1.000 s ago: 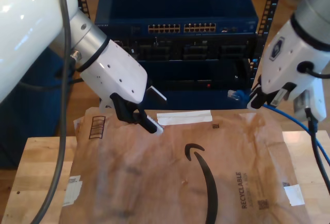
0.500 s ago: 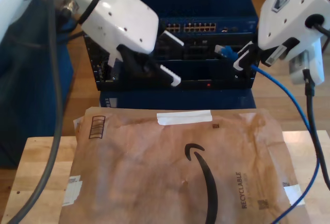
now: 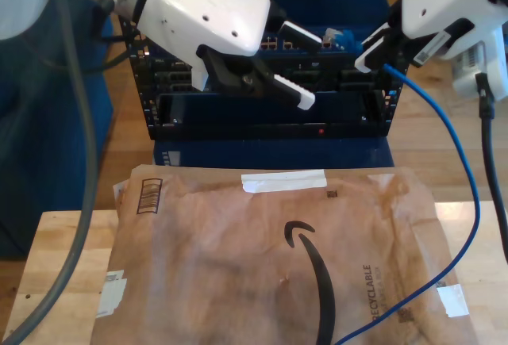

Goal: Grab the cable and plug it in

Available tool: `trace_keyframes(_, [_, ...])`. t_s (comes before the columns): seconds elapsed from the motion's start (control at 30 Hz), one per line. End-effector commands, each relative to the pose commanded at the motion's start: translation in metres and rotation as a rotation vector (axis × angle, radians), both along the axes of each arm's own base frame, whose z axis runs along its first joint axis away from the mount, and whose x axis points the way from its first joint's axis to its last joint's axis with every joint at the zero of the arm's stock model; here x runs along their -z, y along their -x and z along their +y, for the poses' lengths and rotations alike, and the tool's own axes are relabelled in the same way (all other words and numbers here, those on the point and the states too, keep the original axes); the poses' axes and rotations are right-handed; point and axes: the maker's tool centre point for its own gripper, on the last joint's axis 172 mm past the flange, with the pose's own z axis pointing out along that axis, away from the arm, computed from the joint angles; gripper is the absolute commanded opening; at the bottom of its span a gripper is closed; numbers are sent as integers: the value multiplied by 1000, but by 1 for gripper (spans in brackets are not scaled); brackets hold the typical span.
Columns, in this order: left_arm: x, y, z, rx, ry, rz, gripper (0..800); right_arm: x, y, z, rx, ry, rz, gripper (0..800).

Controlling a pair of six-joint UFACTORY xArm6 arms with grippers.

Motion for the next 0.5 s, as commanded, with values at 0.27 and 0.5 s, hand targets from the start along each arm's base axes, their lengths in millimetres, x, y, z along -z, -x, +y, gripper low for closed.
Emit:
trace_keyframes(0.27, [-2,4,0,9,10,11,766,4,4,9,-27,1,10,3])
trace_keyframes(0.5, [-4,-4,8,-16,20,10,641,9,11,13,-59,2,24,3])
